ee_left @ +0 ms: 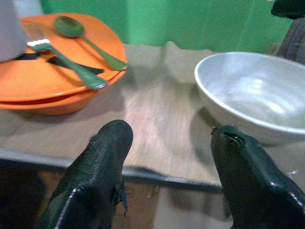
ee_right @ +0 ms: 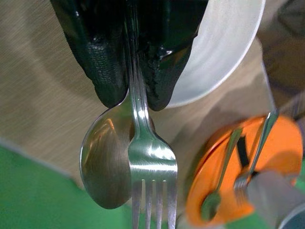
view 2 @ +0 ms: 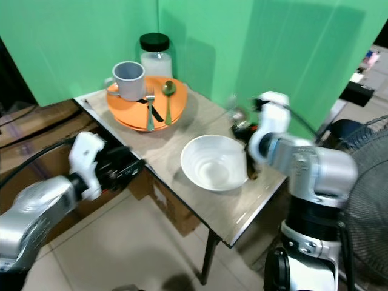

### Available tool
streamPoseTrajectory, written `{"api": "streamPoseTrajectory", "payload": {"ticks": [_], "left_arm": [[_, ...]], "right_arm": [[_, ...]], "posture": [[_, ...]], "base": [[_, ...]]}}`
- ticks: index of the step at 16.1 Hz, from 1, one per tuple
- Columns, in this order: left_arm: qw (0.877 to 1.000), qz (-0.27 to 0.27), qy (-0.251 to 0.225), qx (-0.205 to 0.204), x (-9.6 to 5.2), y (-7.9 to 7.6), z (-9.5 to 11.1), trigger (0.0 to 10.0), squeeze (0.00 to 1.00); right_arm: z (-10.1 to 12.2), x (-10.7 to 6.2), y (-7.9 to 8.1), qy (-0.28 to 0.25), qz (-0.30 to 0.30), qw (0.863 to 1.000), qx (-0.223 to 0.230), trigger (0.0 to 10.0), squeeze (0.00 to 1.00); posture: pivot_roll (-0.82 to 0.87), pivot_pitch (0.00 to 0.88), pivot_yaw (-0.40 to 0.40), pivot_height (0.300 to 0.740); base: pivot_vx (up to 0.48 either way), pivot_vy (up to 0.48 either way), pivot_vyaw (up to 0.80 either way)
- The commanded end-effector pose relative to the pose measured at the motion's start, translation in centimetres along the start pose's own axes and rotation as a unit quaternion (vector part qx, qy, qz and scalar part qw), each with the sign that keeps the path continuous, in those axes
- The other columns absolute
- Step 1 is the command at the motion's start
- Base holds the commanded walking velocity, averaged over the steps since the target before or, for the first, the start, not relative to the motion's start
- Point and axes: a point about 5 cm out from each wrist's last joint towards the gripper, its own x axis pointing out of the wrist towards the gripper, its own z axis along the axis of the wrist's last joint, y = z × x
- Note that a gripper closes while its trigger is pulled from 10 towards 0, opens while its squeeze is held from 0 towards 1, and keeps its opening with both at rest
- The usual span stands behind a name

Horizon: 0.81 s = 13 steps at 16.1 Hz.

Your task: Setting the table

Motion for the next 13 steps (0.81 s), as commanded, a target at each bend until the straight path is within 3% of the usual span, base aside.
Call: {"api": "streamPoseTrajectory", "payload": {"ticks": [1,2,5,8,11,13], "left_arm": [[0.999,-0.033,-0.012,-0.022,1.1,0.2,0.3,10.0,1.0],[0.997,-0.058,-0.015,-0.044,2.4,0.5,0.4,10.0,1.0],[0.992,-0.112,-0.004,-0.056,5.0,0.9,0.7,10.0,1.0],[0.979,-0.186,0.013,-0.078,7.2,-0.2,0.9,10.0,1.0],[0.974,-0.206,0.055,-0.078,8.8,-0.8,-0.4,10.0,1.0],[0.977,-0.175,0.082,-0.086,9.4,-0.3,-1.6,10.0,1.0]], "right_arm": [[0.7,-0.9,-0.4,-0.041,-0.008,0.999,0.007,0.0,0.0],[0.7,-1.5,-0.6,-0.058,-0.013,0.998,0.009,0.0,0.0],[0.3,-2.8,-0.7,-0.088,-0.025,0.996,0.015,0.0,0.0],[-0.3,-3.7,-0.8,-0.104,-0.04,0.994,0.021,0.0,0.0],[-0.7,-4.2,-0.7,-0.112,-0.048,0.992,0.023,0.0,0.0],[-1.1,-4.4,-0.6,-0.116,-0.053,0.992,0.025,0.0,0.0]], "posture": [[-0.08,0.0,0.052,0.74],[-0.1,0.0,0.07,0.74],[-0.14,0.0,0.122,0.74],[-0.17,0.0,0.157,0.74],[-0.18,0.0,0.181,0.74],[-0.18,0.0,0.188,0.74]], "base": [[0.0,0.0,0.0],[0.0,0.0,0.0],[0.0,0.0,0.0],[0.0,0.0,0.0],[0.0,0.0,0.0],[0.0,0.0,0.0]]}}
